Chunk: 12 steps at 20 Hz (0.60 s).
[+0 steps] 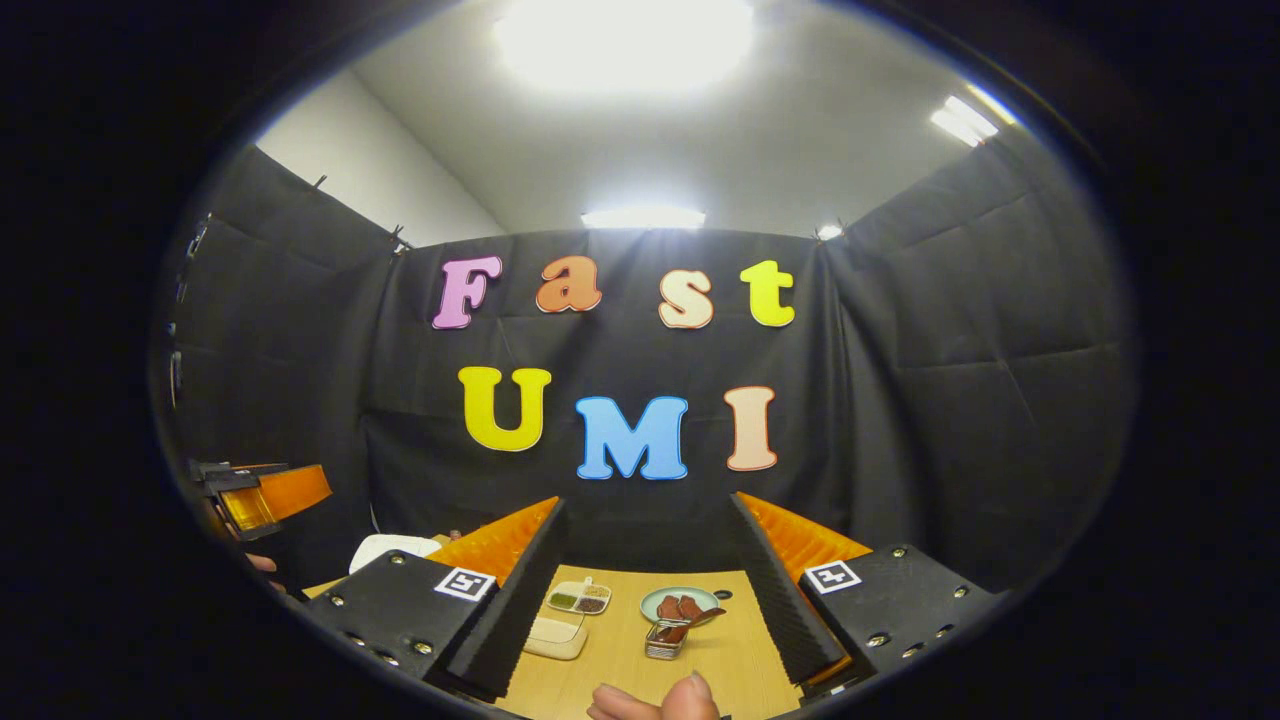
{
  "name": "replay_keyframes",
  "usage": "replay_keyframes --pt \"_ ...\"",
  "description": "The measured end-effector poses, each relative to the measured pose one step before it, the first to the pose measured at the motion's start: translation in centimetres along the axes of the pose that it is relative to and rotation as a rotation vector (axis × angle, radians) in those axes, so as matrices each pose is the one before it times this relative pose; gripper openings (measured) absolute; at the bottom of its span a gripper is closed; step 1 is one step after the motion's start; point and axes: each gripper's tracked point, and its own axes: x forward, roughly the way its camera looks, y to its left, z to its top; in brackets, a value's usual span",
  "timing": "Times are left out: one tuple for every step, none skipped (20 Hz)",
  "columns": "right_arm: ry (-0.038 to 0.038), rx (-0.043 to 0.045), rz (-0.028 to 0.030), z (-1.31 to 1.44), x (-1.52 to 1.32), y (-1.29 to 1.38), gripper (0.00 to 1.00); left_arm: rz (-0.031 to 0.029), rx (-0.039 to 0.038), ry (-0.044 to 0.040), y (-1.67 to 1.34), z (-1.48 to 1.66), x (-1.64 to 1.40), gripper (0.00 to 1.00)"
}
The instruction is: Close the left gripper, press the button to open the rice cooker; take a wooden spoon from the chopstick holder with the right hand, scoop a spoonful of rice and pour it into the rice cooker, then put the wooden spoon back into the chopstick holder.
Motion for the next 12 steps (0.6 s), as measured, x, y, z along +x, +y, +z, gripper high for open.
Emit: replay_keyframes --pt "0.00052 -0.00212 0.00145 -0.123 -0.081 0.147 0.96 0.00029 0.00034 -0.00017 0.074 0.089 -0.14 0.93" --pt "0.00266 -0.00091 -0.00031 -0.024 -0.02 0.123 0.97 -0.0004 0.00165 -0.00083 0.025 -0.119 0.018 0.93" --pt "0.00244 0.00134 -0.00228 -0.016 -0.01 -0.046 0.96 0.00103 0.00336 -0.0018 0.128 0.09 0.034 0.93" --pt "0.00177 0.00263 -0.00046 -0.028 0.031 -0.008 0.96 -0.00013 0.00322 -0.00251 0.083 -0.028 -0.112 0.93" --pt "0.00084 0.00456 0.00028 0.047 -0.053 0.066 0.96 -0.00079 0.00277 -0.00211 0.003 0.068 -0.056 0.96" --pt "-0.00021 0.00502 -0.00104 0.05 -0.021 -0.048 0.96 -0.00041 0.00255 -0.00259 -0.014 0.137 0.079 0.93" --pt "-0.00079 0.00458 -0.00251 0.054 0.084 -0.03 0.96 -0.00132 0.00329 -0.00234 -0.027 0.153 -0.121 0.94" --pt "0.00097 0.00292 0.00012 0.001 -0.017 -0.051 0.96 -0.00075 0.00339 -0.00254 -0.021 -0.004 -0.027 0.94" --pt "0.00119 0.00229 -0.00008 -0.107 -0.057 0.018 0.96 -0.00059 0.00467 -0.00263 -0.058 0.115 -0.001 0.94" --pt "0.00236 0.0011 -0.00018 -0.049 0.005 -0.064 0.96 0.00314 0.00524 -0.00175 0.076 -0.004 0.06 0.93" --pt "0.00073 0.00019 0.00202 -0.097 0.038 0.045 0.96 -0.00019 0.00199 -0.00137 0.029 -0.014 -0.007 0.93" --pt "-0.00163 -0.00059 0.00073 0.079 0.014 0.004 0.96 0.00087 -0.0008 -0.00109 -0.044 -0.029 0.077 0.93"
